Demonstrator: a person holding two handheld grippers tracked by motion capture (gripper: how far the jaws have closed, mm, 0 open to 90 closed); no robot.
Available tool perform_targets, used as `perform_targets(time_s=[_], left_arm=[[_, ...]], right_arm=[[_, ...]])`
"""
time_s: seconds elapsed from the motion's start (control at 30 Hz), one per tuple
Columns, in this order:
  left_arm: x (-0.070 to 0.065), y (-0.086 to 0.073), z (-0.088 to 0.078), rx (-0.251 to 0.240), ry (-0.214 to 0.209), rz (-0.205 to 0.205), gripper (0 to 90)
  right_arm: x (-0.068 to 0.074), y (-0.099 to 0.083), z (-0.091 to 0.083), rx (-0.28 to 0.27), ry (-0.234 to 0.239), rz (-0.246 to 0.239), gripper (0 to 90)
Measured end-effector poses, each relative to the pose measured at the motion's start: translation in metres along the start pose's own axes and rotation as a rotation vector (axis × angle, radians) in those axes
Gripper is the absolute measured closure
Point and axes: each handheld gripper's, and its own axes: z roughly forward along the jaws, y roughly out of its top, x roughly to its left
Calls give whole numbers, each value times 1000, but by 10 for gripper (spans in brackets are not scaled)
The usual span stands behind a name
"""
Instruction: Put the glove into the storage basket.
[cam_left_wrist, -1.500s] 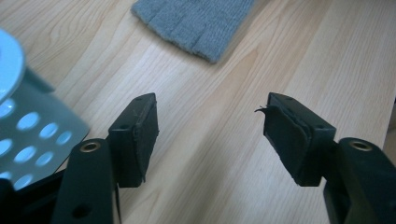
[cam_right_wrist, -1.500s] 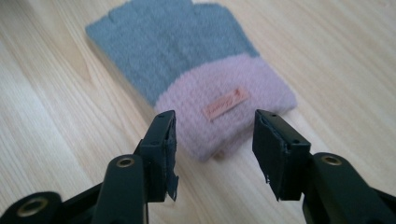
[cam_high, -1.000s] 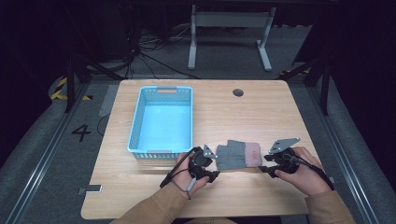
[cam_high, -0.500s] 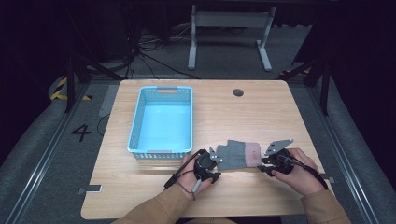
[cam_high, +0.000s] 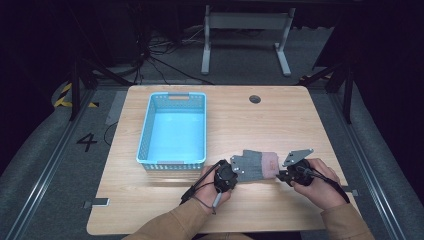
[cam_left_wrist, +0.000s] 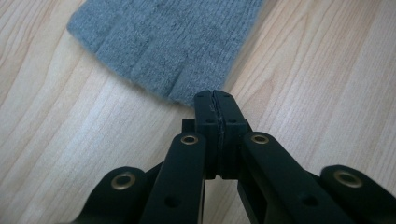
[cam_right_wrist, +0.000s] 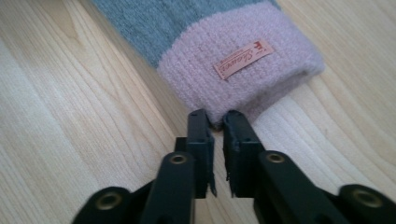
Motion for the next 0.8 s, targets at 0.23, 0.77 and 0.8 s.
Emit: perform_targets(time_s=[0.23, 0.77, 0.8], left_arm=[[0, 0, 0, -1, 8, 6, 900], [6, 1, -3, -39, 25, -9, 900], [6, 1, -3, -39, 25, -9, 900]], right_arm=[[1, 2, -5, -15, -28, -38, 876], [0, 9, -15, -124, -182, -87, 891], [-2, 7, -14, -117, -182, -79, 891]])
